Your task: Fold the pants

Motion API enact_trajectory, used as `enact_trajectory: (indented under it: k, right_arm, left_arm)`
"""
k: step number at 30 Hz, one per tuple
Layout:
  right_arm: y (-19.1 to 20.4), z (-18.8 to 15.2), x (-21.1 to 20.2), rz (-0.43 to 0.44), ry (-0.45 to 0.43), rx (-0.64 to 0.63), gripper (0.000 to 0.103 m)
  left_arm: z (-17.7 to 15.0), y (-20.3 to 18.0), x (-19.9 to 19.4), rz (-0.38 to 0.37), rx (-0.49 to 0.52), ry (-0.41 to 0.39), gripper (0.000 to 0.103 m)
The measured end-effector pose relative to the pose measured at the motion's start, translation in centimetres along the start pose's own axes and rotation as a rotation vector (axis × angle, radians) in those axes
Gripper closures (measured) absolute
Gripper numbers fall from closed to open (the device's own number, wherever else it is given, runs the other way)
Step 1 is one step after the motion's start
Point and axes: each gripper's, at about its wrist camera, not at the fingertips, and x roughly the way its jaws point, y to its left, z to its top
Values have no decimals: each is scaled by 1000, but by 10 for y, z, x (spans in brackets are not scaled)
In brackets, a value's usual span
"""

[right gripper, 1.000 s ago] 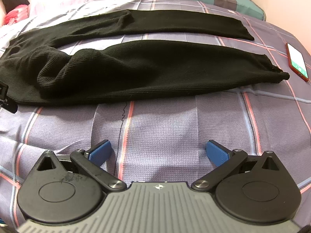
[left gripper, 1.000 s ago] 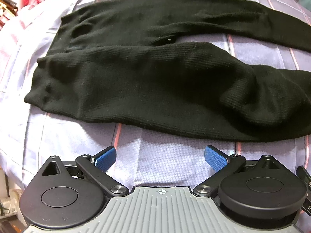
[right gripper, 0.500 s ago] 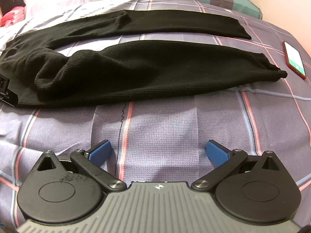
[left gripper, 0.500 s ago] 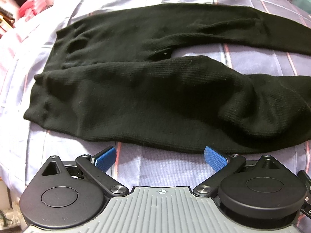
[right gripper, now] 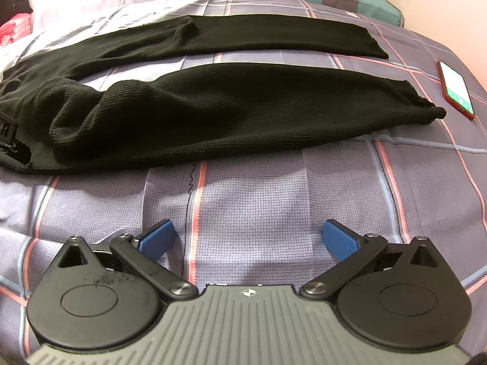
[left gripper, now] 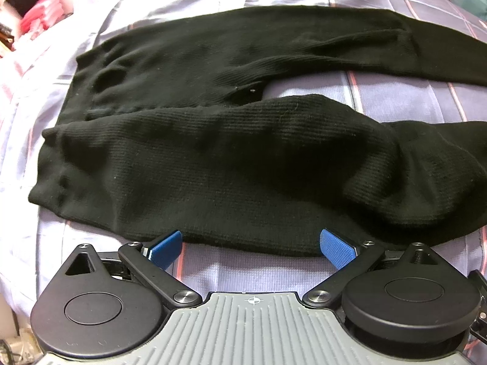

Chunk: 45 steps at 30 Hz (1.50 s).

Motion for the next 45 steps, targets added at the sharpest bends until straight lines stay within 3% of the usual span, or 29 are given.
enact_trajectory:
  k: [14,25,45]
  right_arm:
    - [0,0,0,7,-4,3,0]
    - [-3,-1,-1,10,-37,1,0]
    - [-3,1,0,27,-20,-1,0]
  left_arm:
    - [7,-2,11,16,7,19,0]
    - [9,0,22,-12,2,31,0]
    - [12,5,31,-40,-8,49,0]
